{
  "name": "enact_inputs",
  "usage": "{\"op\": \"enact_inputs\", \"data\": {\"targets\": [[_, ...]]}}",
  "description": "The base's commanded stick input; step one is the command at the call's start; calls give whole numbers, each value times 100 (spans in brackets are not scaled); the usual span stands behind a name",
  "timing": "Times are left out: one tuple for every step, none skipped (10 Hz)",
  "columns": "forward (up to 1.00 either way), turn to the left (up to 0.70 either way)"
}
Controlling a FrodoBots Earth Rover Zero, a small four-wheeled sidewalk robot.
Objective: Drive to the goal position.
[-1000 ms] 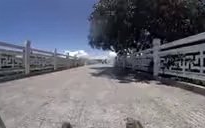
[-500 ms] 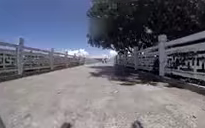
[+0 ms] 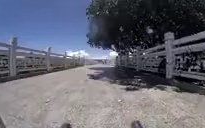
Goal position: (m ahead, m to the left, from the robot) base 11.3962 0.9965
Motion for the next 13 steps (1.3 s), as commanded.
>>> {"op": "enact_inputs", "data": {"targets": [[70, 0], [70, 0], [70, 0], [70, 0], [70, 0], [70, 0], [70, 0], [70, 0], [70, 0], [70, 0], [70, 0], [70, 0], [70, 0]]}}
